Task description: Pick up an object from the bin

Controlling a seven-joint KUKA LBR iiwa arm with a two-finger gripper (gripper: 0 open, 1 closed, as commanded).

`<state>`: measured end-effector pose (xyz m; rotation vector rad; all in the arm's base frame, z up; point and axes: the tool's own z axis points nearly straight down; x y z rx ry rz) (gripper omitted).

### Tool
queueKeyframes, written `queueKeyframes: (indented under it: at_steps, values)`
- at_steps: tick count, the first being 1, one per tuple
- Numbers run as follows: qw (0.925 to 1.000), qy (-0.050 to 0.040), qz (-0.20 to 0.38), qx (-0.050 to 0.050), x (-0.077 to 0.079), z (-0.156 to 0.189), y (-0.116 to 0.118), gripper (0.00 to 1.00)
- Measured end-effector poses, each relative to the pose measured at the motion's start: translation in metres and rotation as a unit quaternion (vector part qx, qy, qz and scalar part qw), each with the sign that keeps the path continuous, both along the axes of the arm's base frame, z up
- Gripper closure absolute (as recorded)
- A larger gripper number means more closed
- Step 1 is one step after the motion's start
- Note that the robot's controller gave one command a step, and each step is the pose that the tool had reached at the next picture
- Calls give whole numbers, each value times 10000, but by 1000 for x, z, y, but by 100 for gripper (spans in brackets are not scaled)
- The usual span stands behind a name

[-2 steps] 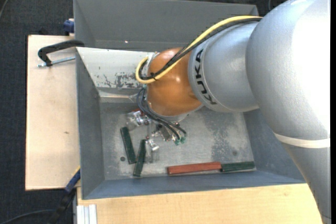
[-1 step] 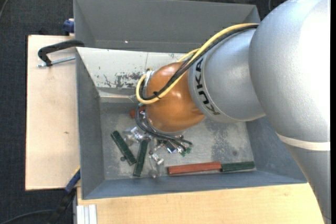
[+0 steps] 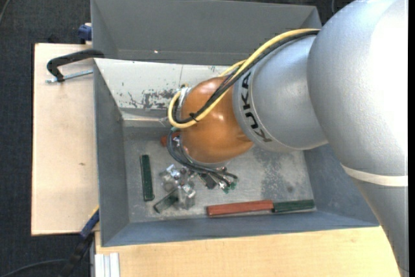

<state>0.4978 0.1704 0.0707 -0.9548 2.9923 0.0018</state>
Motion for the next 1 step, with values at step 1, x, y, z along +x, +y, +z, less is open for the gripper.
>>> queueKeyframes:
  at_steps: [1]
  values:
    - [10000,-73,18,30,3,186,28,100]
